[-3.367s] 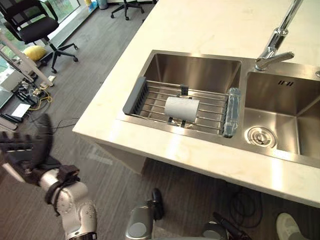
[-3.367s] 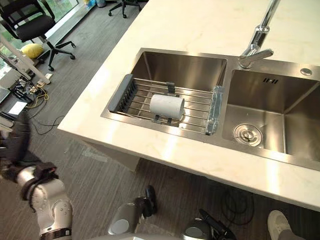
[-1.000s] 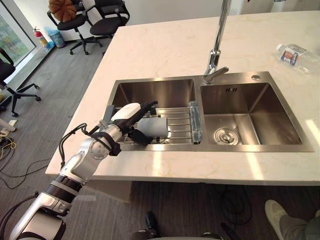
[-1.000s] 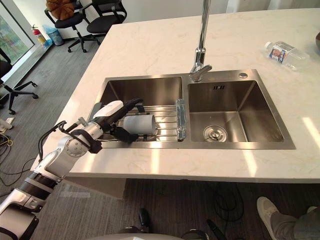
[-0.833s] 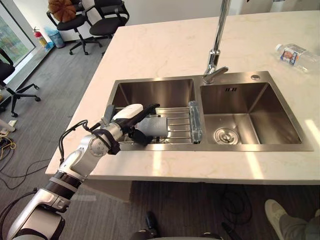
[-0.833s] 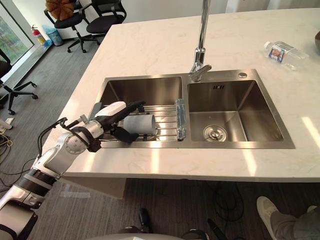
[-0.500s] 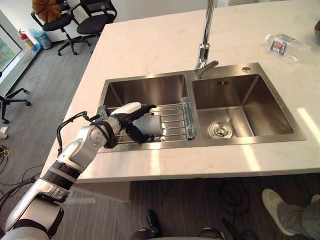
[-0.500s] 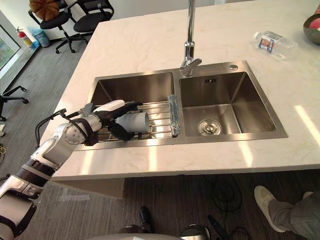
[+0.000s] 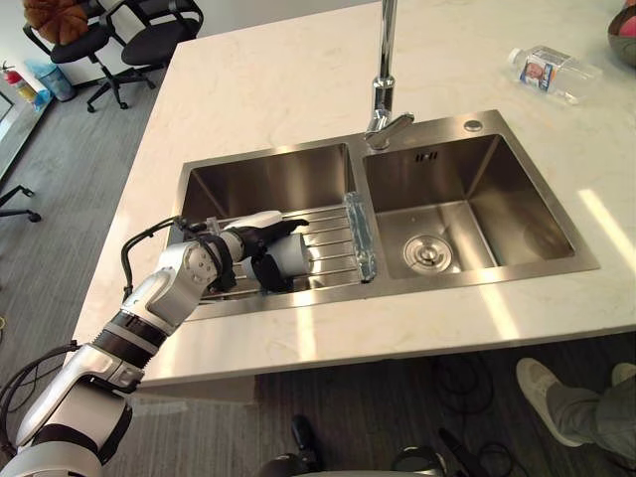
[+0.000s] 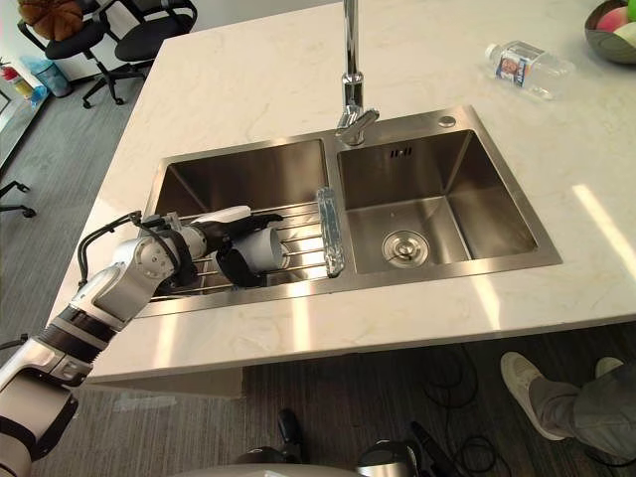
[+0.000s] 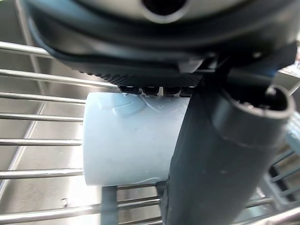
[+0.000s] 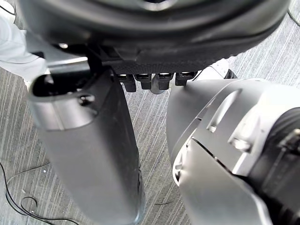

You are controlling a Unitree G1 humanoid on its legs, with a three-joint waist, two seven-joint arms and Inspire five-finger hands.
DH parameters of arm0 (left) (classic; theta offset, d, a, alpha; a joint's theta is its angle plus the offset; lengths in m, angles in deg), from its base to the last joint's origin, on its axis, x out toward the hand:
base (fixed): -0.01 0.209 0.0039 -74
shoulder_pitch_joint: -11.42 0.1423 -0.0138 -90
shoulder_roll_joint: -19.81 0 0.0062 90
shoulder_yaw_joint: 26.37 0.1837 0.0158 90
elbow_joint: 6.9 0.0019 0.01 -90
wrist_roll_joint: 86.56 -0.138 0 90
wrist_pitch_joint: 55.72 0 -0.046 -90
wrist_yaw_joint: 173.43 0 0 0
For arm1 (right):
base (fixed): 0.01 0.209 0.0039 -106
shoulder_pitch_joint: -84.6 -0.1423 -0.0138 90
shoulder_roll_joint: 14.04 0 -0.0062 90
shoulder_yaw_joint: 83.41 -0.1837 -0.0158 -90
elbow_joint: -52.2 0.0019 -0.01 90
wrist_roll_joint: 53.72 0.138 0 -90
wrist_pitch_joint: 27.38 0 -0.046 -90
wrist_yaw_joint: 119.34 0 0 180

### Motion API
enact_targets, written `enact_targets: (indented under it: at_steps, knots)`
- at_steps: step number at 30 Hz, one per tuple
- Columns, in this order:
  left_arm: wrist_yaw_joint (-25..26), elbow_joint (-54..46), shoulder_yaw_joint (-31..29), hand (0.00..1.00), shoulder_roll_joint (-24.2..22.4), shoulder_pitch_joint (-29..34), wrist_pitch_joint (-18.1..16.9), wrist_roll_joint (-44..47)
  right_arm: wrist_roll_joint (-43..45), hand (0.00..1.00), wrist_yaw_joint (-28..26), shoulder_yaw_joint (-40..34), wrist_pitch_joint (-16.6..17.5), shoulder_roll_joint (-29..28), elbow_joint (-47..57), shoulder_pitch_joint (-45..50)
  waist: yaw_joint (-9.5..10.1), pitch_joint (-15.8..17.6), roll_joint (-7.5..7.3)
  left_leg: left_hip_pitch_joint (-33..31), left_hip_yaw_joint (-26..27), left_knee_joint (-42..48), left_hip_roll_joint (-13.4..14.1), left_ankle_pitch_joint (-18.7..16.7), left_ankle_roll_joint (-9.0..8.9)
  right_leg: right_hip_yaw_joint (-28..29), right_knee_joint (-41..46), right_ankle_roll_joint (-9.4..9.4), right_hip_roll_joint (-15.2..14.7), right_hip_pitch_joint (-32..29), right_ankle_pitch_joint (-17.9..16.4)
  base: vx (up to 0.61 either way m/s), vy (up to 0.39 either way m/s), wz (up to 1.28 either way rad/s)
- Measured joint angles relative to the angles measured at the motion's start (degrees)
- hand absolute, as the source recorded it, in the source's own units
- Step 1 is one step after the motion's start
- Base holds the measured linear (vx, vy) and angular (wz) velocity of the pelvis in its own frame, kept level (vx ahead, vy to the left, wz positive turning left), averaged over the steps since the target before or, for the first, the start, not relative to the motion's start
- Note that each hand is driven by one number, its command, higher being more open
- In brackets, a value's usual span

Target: Walk over to the sink, pick up the cup, carry it to the dishwasher, place the cup inside the dishwasher, then close the dishwasher door

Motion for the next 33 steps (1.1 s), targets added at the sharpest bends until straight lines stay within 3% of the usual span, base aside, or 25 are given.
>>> enact_targets:
  at_steps: [6,11,16,17,21,23,24,26,30,31,33]
  knots:
    - [-0.5,1.2,-0.1,0.0,-1.7,-1.3,2.0,-6.1,0.0,1.0,0.0,1.0,0.4,0.1,1.1,0.0,-0.7,0.4,-0.01,0.0,0.1,0.0,0.1,-0.1,0.04,0.0,-1.0,-0.24,0.1,0.0,0.7,-0.04,0.011,-0.03]
    - [1.1,3.1,-0.1,0.0,-2.0,-1.6,-0.9,-7.7,0.0,1.0,0.2,2.0,0.5,0.1,1.3,0.0,-0.74,0.6,-0.09,0.0,0.1,-0.1,0.1,-0.2,-0.01,-0.1,-1.3,-0.18,0.1,0.2,0.9,0.0,0.0,0.0]
    - [10.9,4.8,1.5,0.0,-1.6,-1.4,-7.3,-5.1,0.0,1.0,0.3,3.2,0.8,0.2,1.6,0.1,-0.49,1.8,-0.29,0.0,-0.8,-0.1,-0.1,-0.2,-0.01,-1.5,-2.5,-0.08,0.4,1.5,1.2,0.03,-0.019,0.09]
    - [15.9,4.7,2.0,0.0,-0.7,-0.1,-9.6,-2.7,0.0,1.0,0.1,3.3,1.1,0.2,1.2,0.2,-0.06,1.8,-0.26,0.0,-0.9,-0.1,-0.1,-0.2,-0.01,-1.6,-2.5,-0.05,0.4,1.6,1.3,0.03,-0.025,0.05]
    - [30.0,2.7,1.2,0.0,-1.0,3.7,-12.7,3.1,0.0,1.0,-0.5,3.3,1.6,0.3,0.8,0.2,0.58,1.9,-0.37,-0.5,-1.6,0.0,-0.2,-0.2,0.0,-2.5,-2.5,-0.05,0.4,1.7,1.3,0.01,-0.011,0.09]
    - [41.4,-2.7,-6.1,0.0,-4.3,9.3,-16.1,10.8,0.0,1.0,-0.7,3.3,1.8,0.3,0.7,0.6,1.22,1.9,-0.4,-0.7,-2.7,0.0,-0.4,-0.2,0.04,-3.6,-2.4,-0.04,0.4,2.1,1.2,0.01,-0.016,0.18]
    - [44.3,-4.1,-8.8,0.0,-6.0,10.6,-17.2,12.6,0.0,1.0,-0.8,3.3,1.8,0.3,0.7,0.9,1.63,1.9,-0.4,-0.7,-3.0,0.0,-0.4,-0.2,0.04,-4.1,-2.4,-0.03,0.4,2.3,1.2,0.01,-0.02,0.21]
    - [52.5,-10.6,-22.0,0.0,-12.1,14.8,-21.5,17.5,0.0,1.0,-1.1,3.2,1.8,0.3,0.1,1.6,3.99,1.9,-0.4,-0.6,-3.9,0.1,-0.4,-0.1,0.01,-5.4,-1.8,-0.02,0.6,2.9,0.5,0.0,-0.033,0.22]
    - [58.5,-16.2,-39.2,0.0,-17.8,22.0,-31.1,24.6,-1.1,1.0,-1.4,2.8,2.0,-0.1,-1.3,2.4,6.91,1.9,-0.45,-0.3,-6.8,0.5,-0.7,0.1,-0.35,-8.1,0.9,-0.31,0.4,4.2,-2.2,-0.02,-0.062,0.38]
    - [58.4,-17.4,-41.5,0.0,-18.7,24.6,-33.9,27.2,-2.0,1.0,-1.6,2.1,2.0,-0.1,-2.1,2.4,8.34,1.9,-0.46,-0.3,-7.9,0.5,-0.7,0.3,-0.62,-9.1,2.0,-0.29,0.4,4.5,-3.2,-0.03,-0.087,0.46]
    - [57.5,-19.9,-42.1,0.0,-19.7,28.7,-36.3,31.3,-3.8,1.0,-1.9,1.0,1.6,-0.1,-2.8,2.5,10.3,1.9,-0.53,-0.3,-10.1,0.5,-1.1,0.9,-0.74,-11.1,3.3,-0.42,0.4,5.5,-4.3,-0.04,-0.064,0.63]
